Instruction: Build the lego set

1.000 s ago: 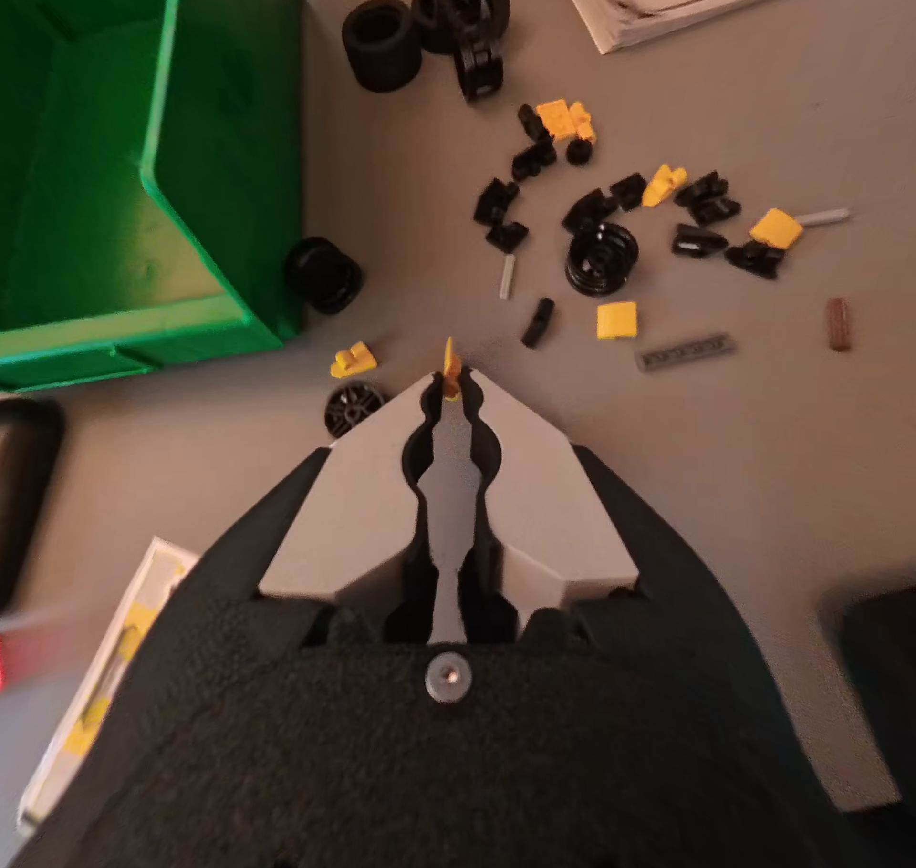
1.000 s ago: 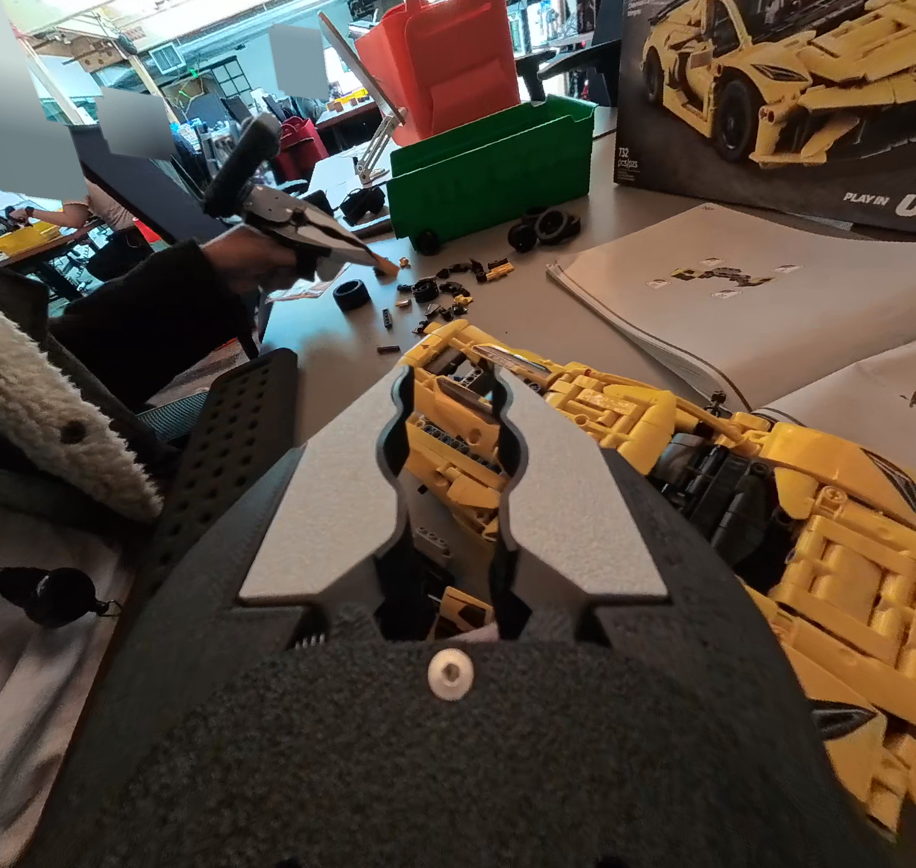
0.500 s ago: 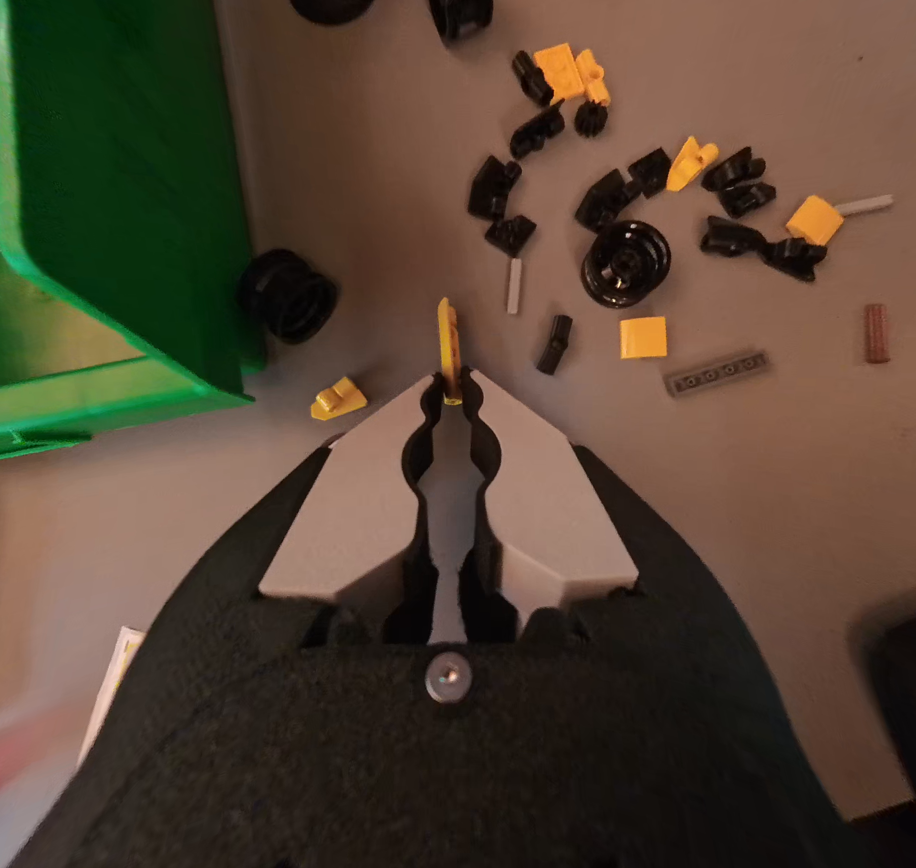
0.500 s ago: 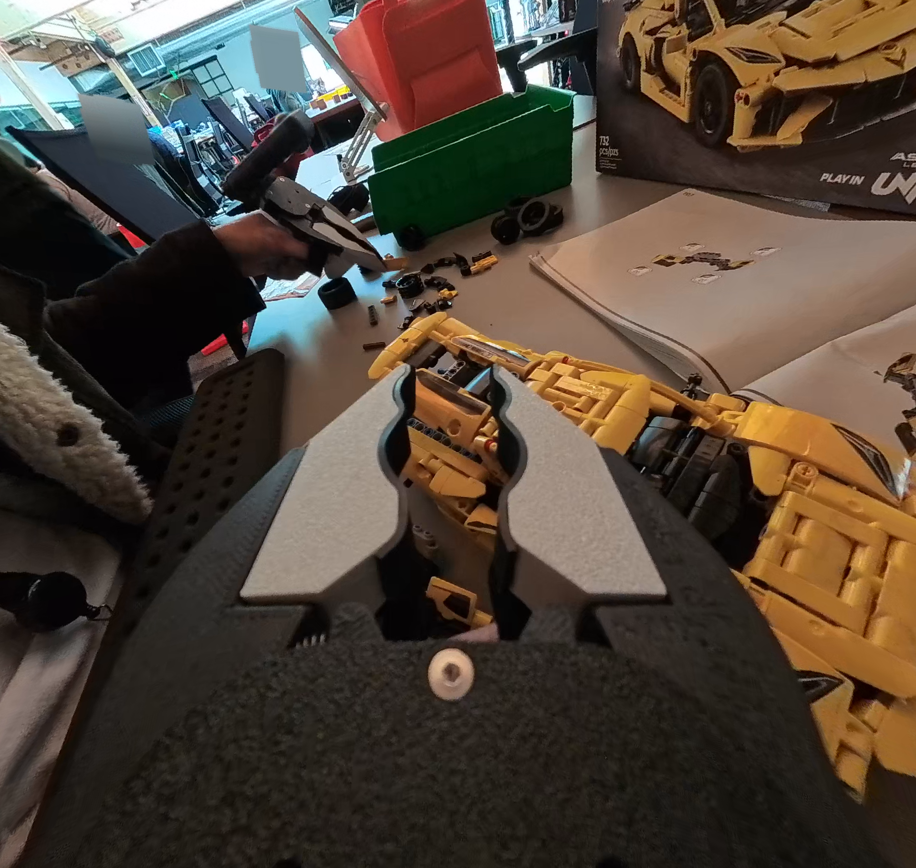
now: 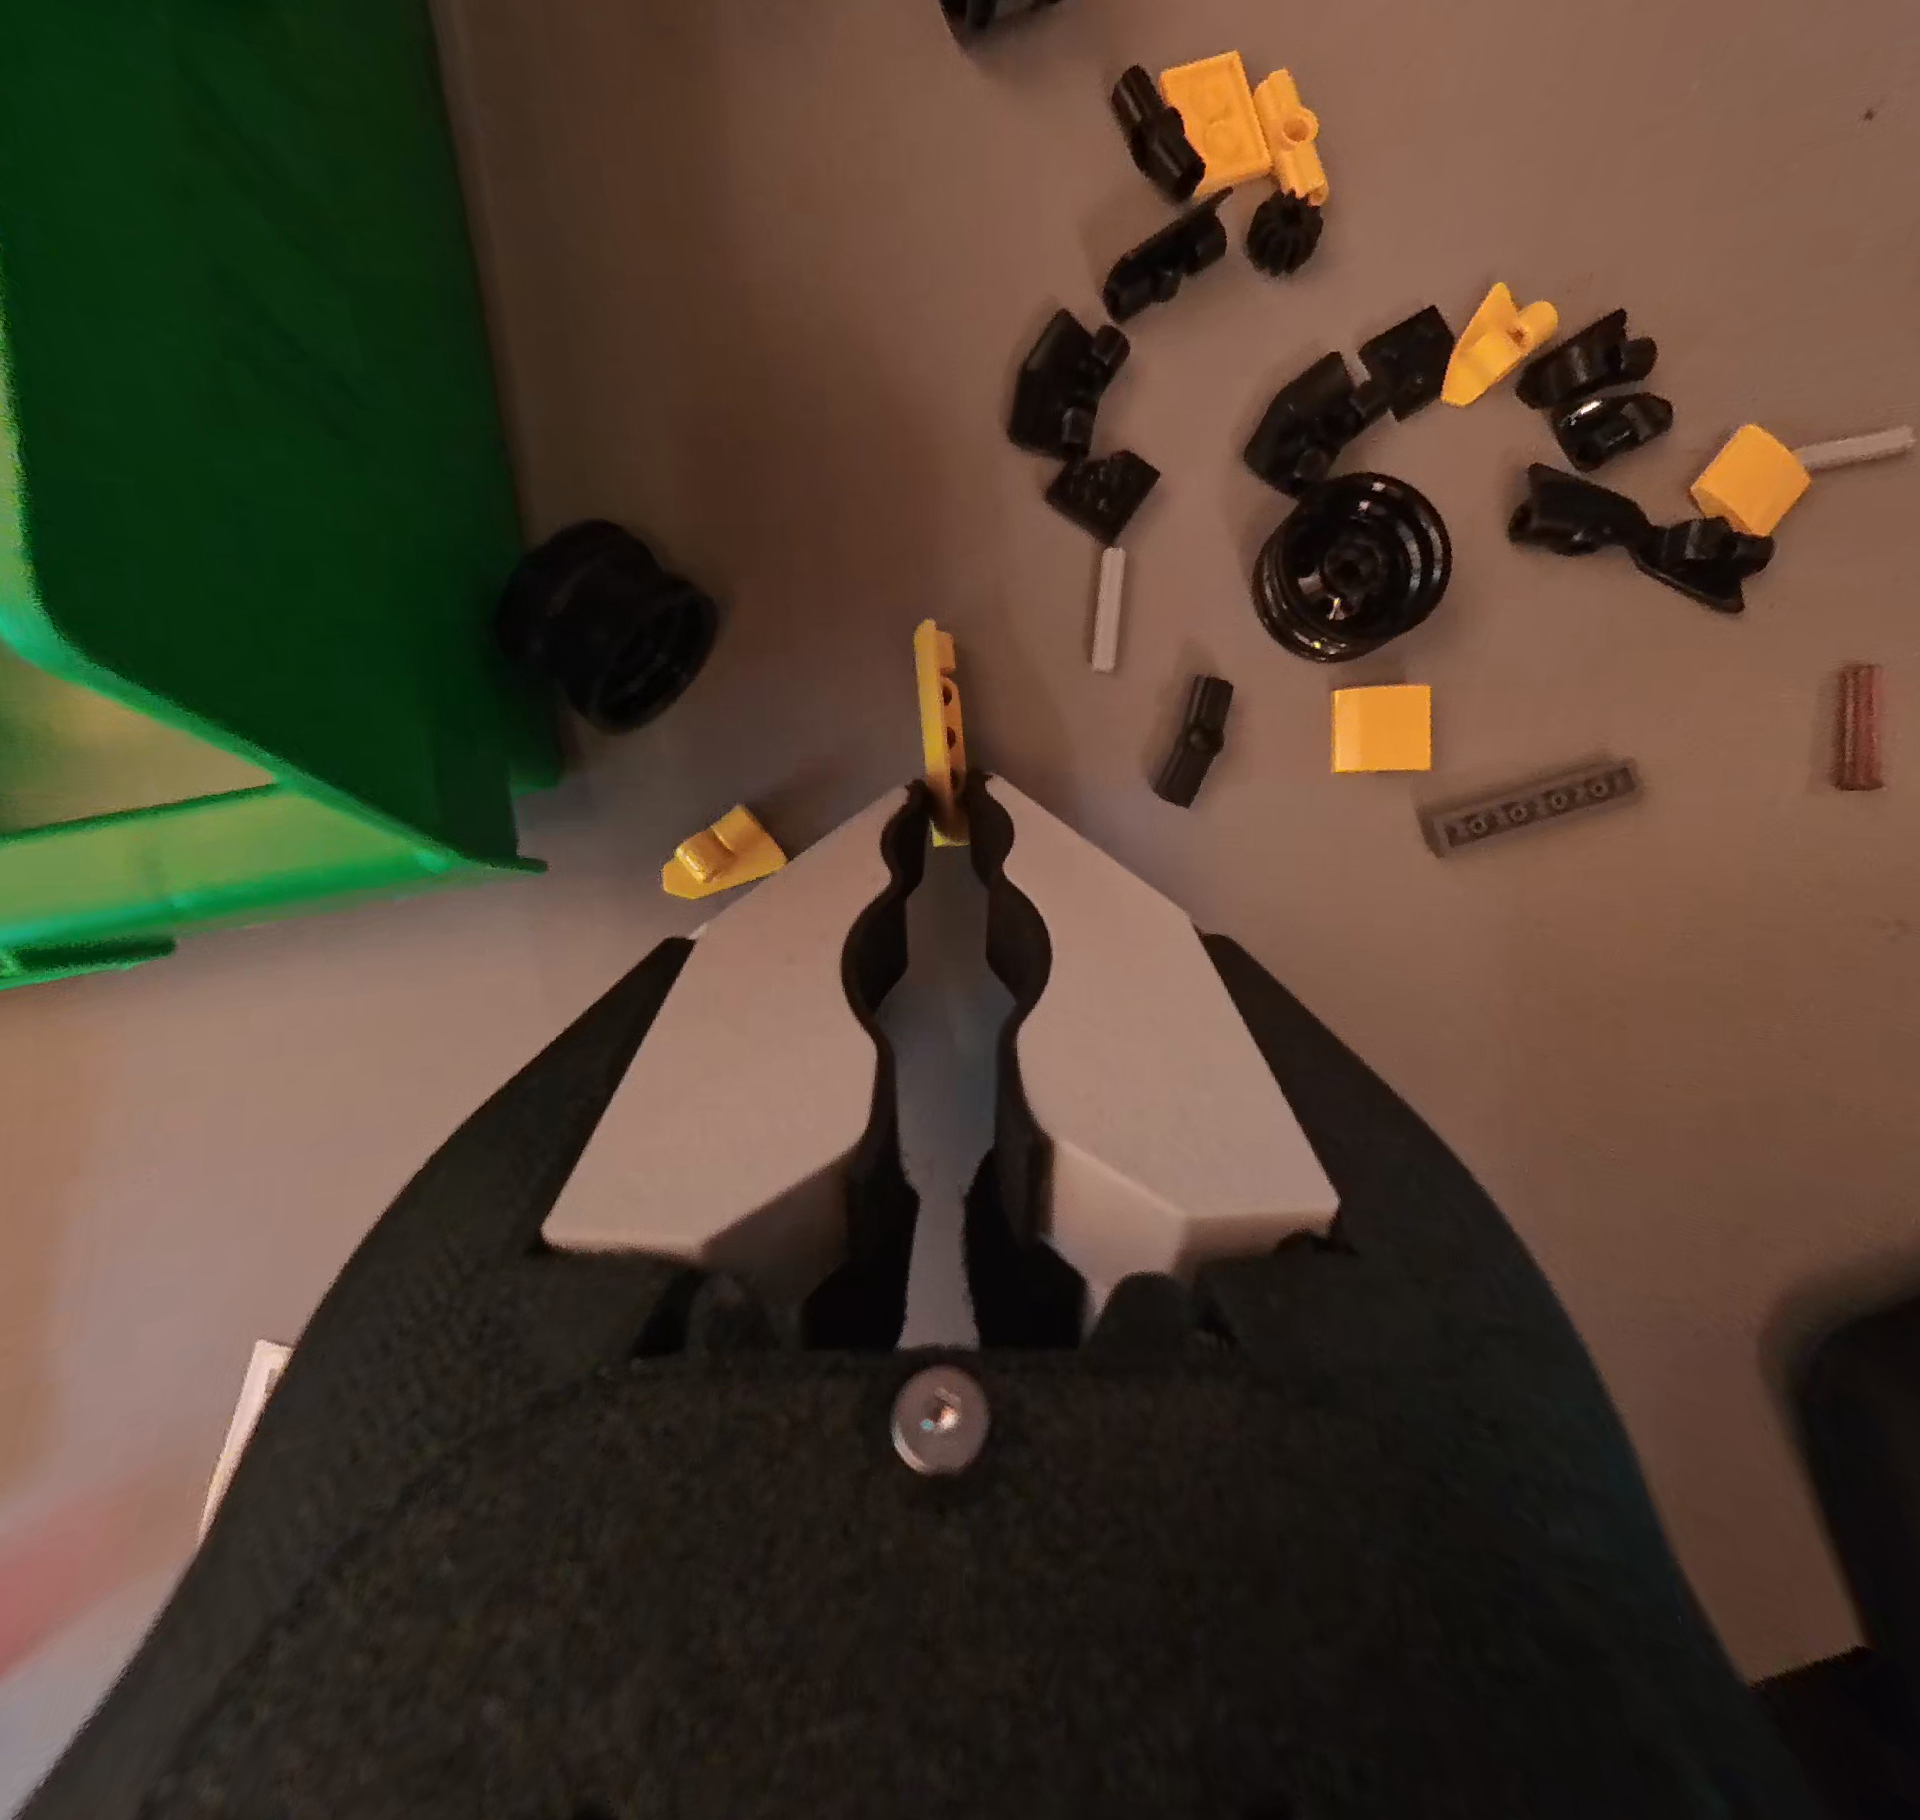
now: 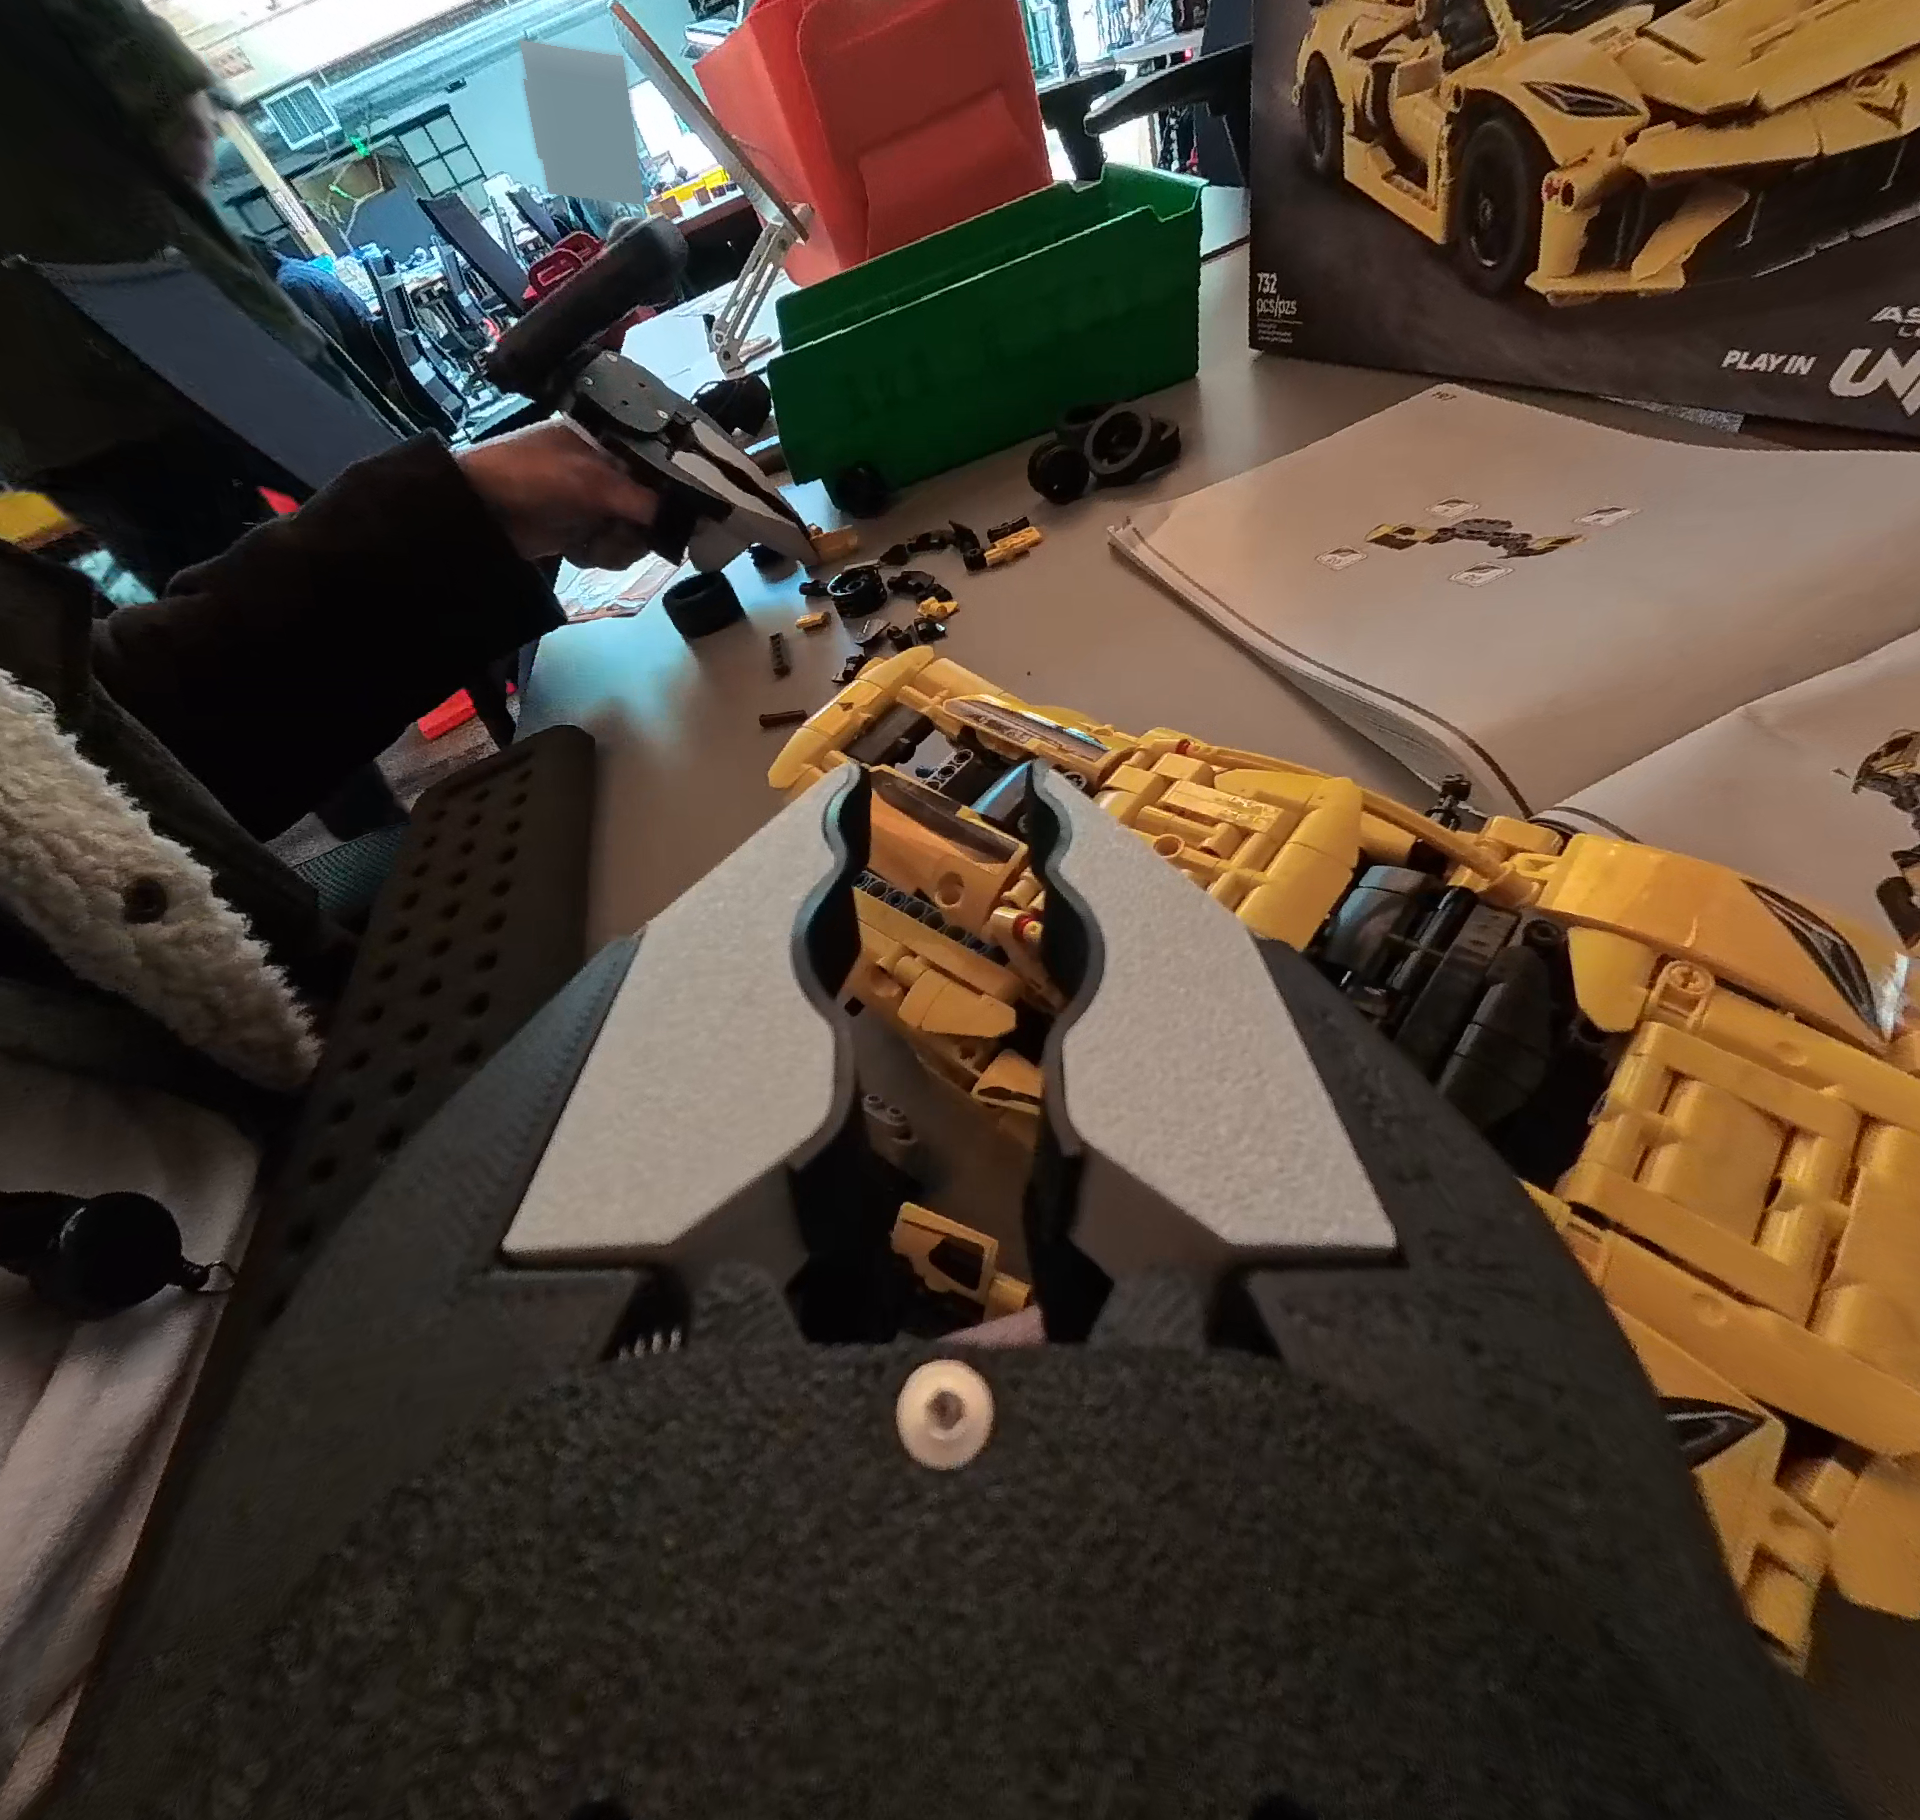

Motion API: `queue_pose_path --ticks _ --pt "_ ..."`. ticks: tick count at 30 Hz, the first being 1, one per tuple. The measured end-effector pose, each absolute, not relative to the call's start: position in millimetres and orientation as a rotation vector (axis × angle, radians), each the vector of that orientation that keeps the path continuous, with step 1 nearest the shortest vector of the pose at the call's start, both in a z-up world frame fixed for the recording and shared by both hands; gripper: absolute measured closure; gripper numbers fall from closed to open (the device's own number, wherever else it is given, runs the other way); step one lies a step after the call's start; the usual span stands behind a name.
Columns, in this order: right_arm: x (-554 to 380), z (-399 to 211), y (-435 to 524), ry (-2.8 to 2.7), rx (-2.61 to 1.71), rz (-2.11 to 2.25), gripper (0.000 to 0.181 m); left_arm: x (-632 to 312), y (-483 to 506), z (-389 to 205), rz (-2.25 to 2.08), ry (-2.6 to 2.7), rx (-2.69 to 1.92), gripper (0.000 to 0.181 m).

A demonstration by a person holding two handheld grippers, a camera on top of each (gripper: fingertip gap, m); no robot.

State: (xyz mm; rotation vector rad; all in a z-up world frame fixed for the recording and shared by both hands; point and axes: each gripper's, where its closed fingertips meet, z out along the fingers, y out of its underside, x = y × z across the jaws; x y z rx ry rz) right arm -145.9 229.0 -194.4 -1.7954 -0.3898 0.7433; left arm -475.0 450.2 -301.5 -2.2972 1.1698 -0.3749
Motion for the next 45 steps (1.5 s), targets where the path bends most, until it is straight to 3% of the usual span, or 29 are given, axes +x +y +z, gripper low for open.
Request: queue_pose_path --ticks 11,16,22,31,45 --pt "-135 -190 232 -0.352 -1.780 0.709 0.151 -474 453 -287 -0.335 1.123 -2.261 0.153" --pt "-108 -186 241 -0.235 -1.763 0.614 0.151 -451 455 -223 -0.356 0.978 -2.044 0.152" --pt "-68 -184 249 -0.066 -1.747 0.477 0.151 -340 377 -161 -0.894 0.928 -1.675 0.152" --pt "-40 -181 248 0.021 -1.737 0.371 0.151 -243 287 -164 -1.279 0.969 -1.377 0.152" --pt "-23 -199 252 0.028 -1.857 0.201 0.151 -233 278 -195 -1.133 1.175 -1.378 0.152"
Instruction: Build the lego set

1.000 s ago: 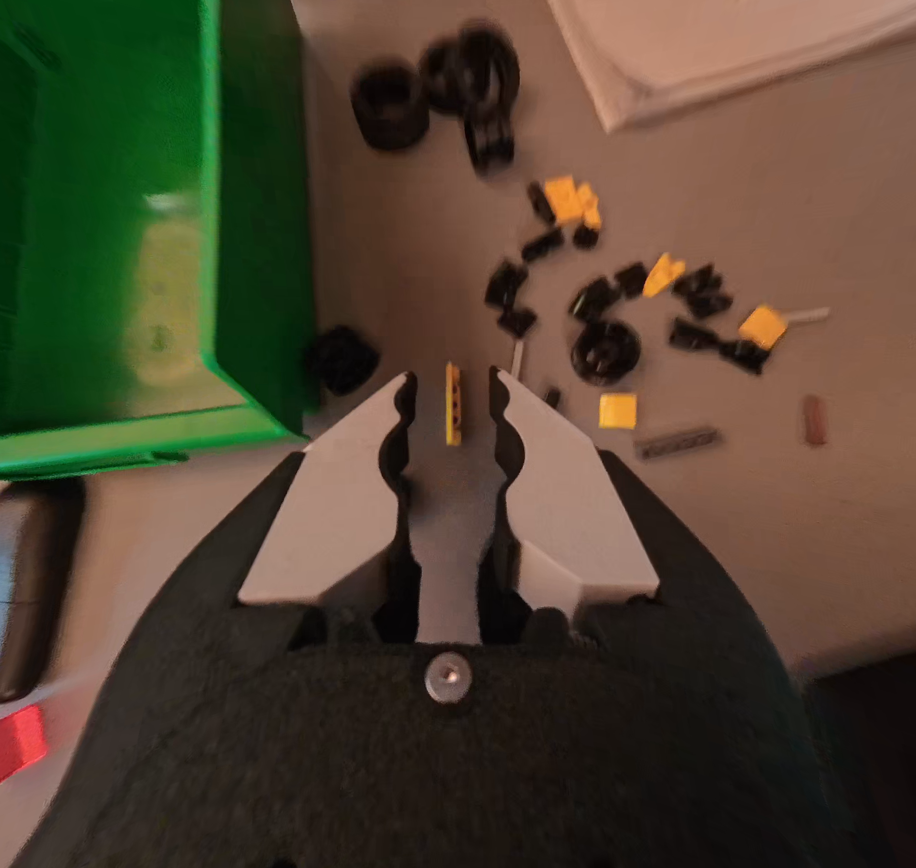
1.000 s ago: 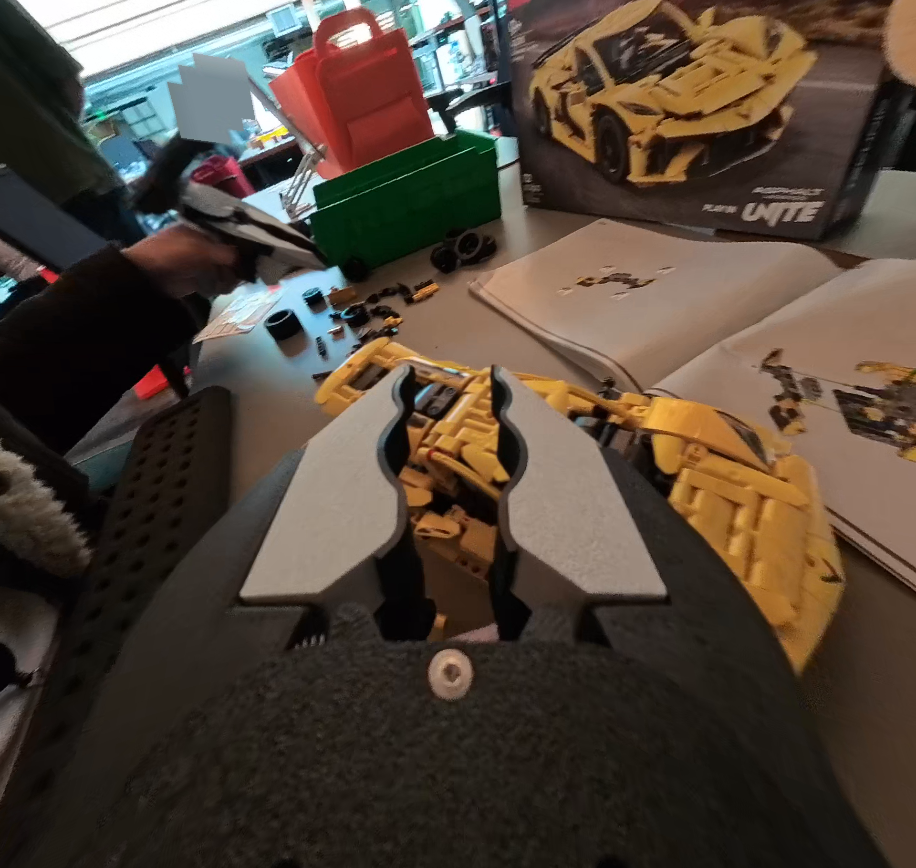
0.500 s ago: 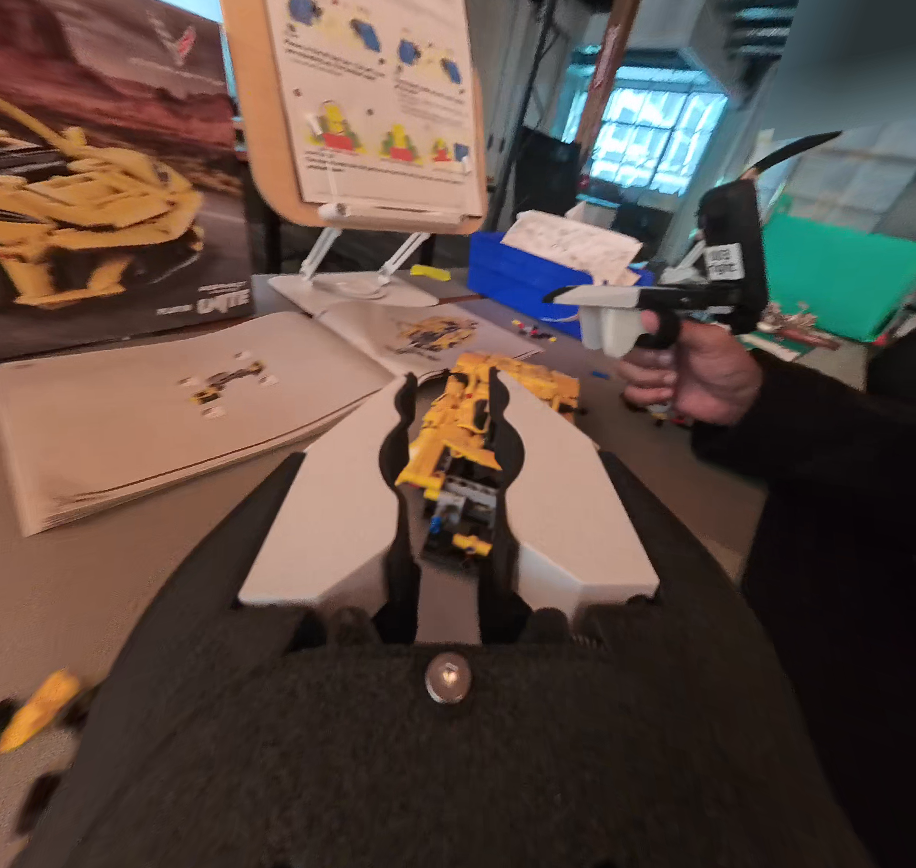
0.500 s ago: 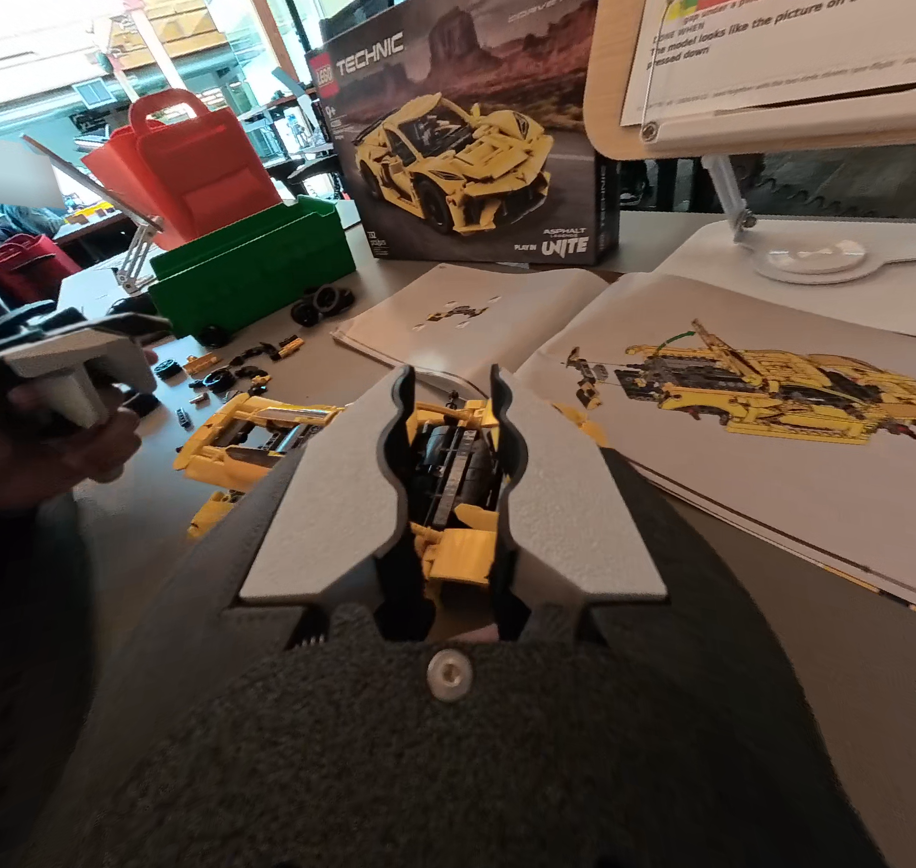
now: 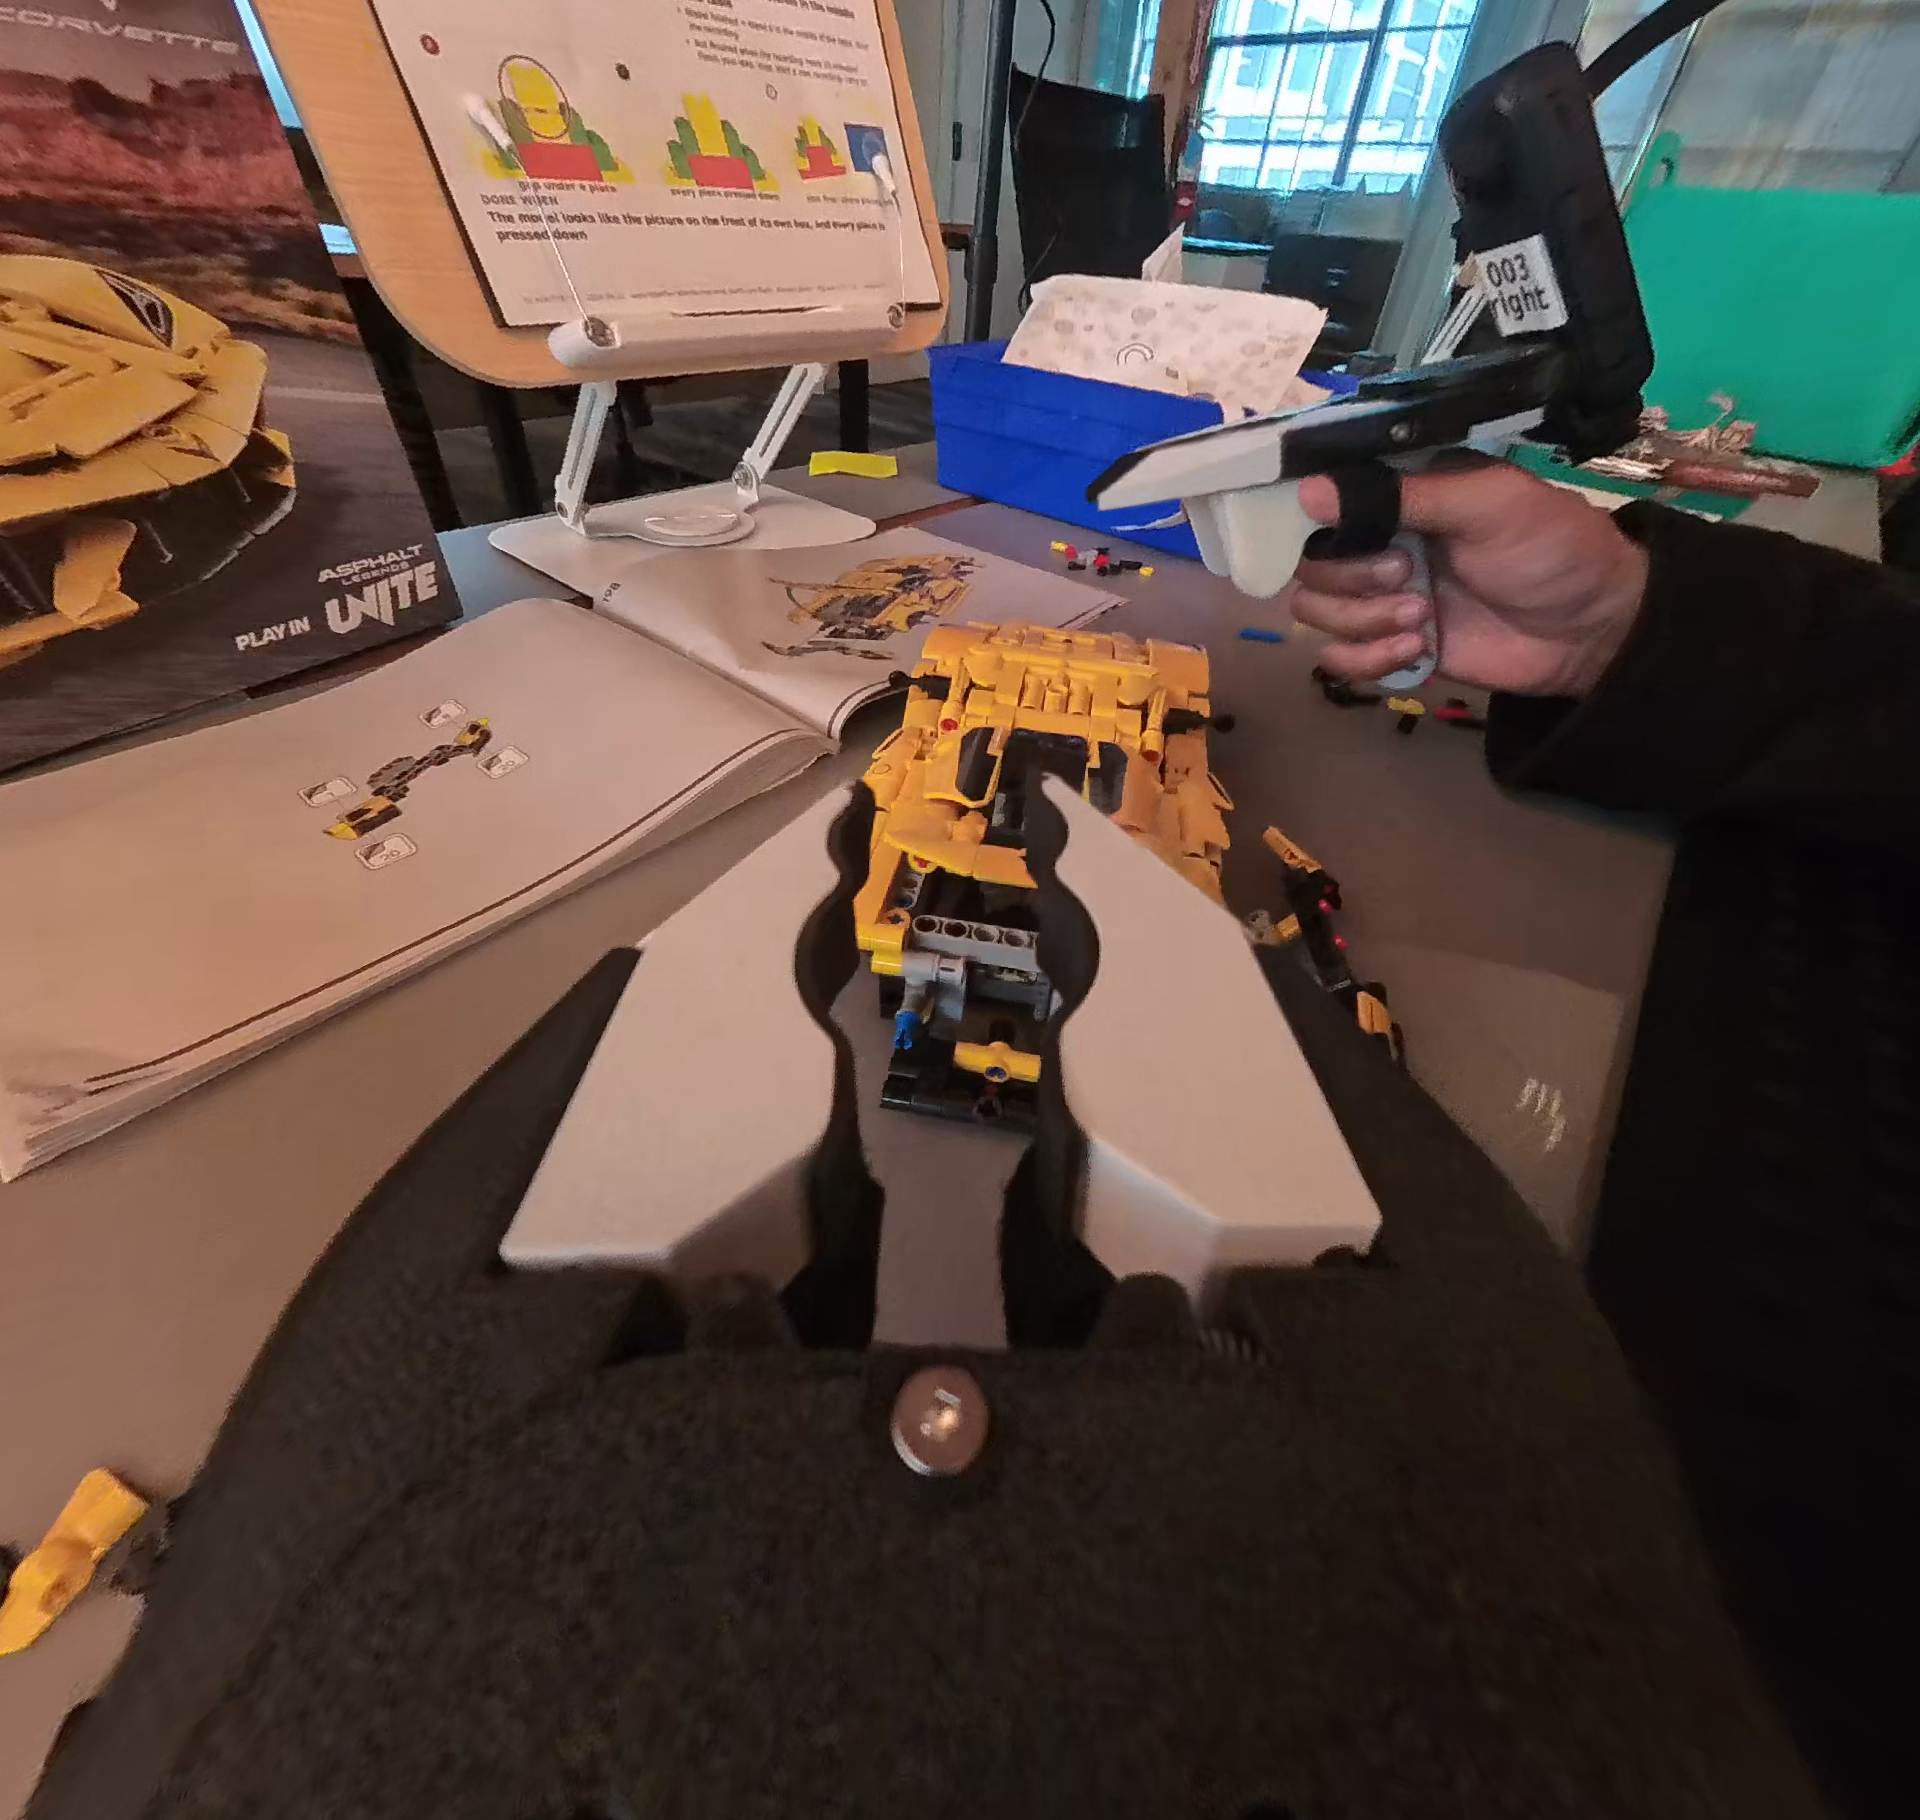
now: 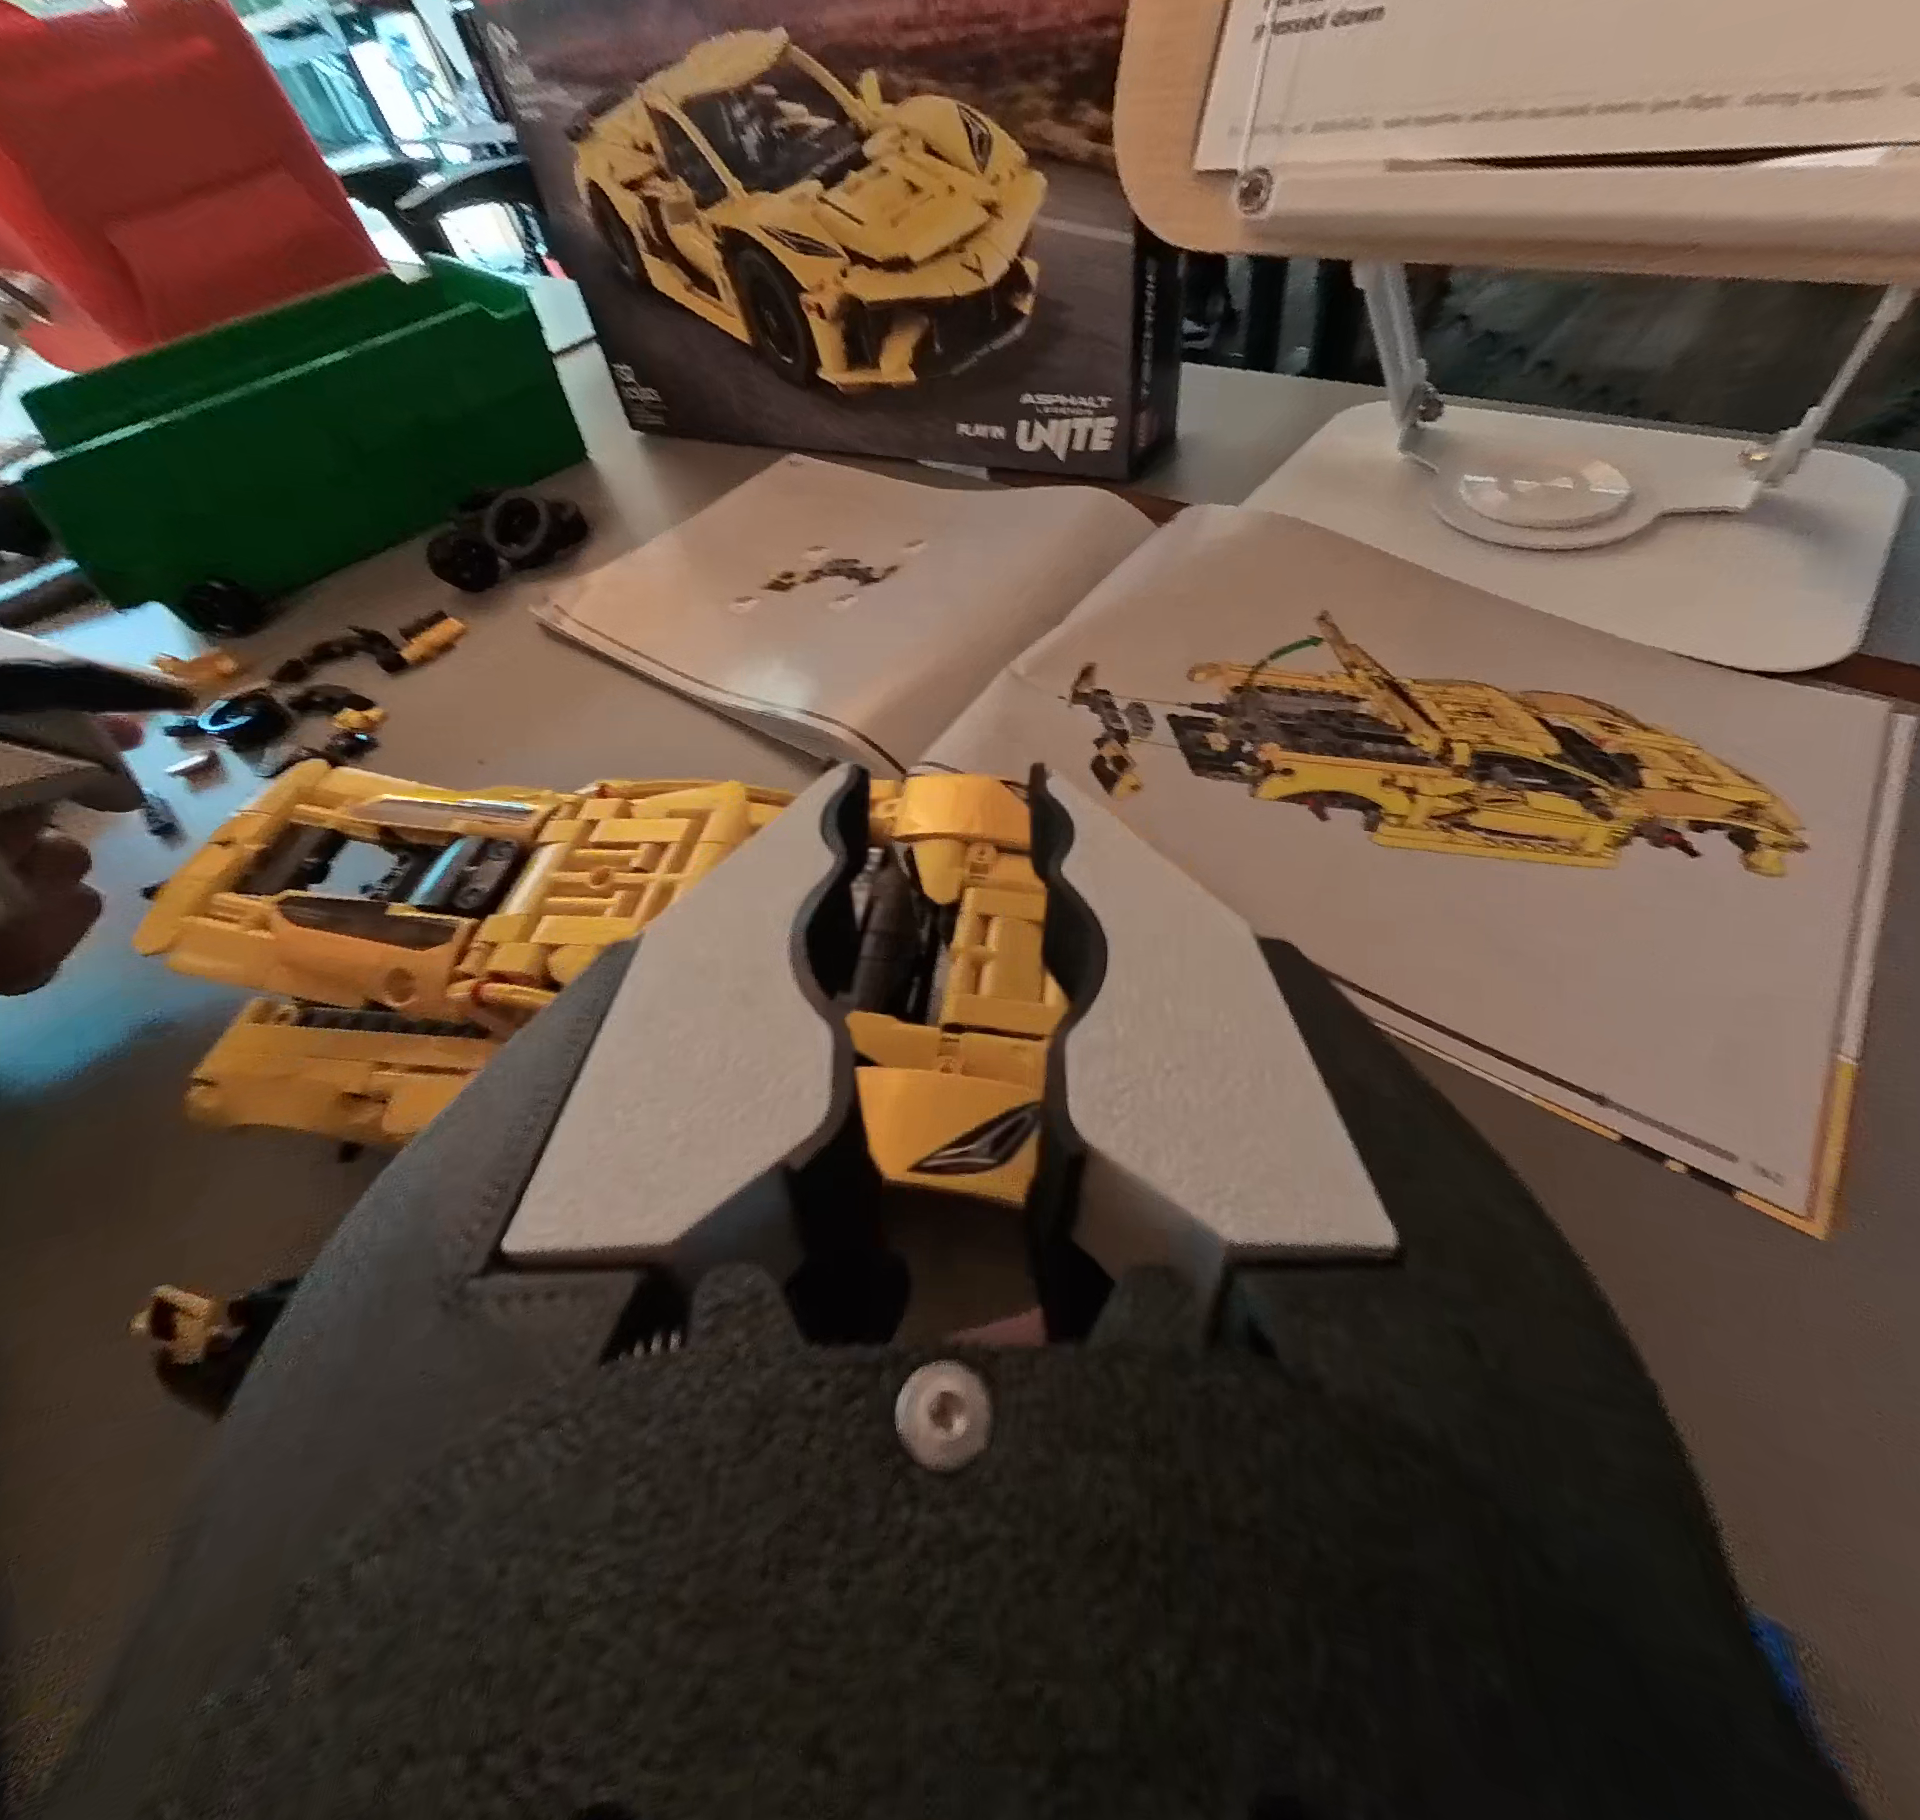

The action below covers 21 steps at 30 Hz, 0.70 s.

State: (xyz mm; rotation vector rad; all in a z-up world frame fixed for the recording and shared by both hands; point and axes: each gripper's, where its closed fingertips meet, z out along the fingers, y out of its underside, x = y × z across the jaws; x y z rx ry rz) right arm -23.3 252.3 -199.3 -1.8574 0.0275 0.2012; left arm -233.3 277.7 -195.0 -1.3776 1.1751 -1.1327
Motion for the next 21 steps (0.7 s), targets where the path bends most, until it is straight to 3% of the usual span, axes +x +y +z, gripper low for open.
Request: queue_pose_path --ticks 21 --pt "-3 -216 251 0.114 -1.918 0.189 0.150 -229 279 -212 -1.179 1.222 -1.478 0.153"
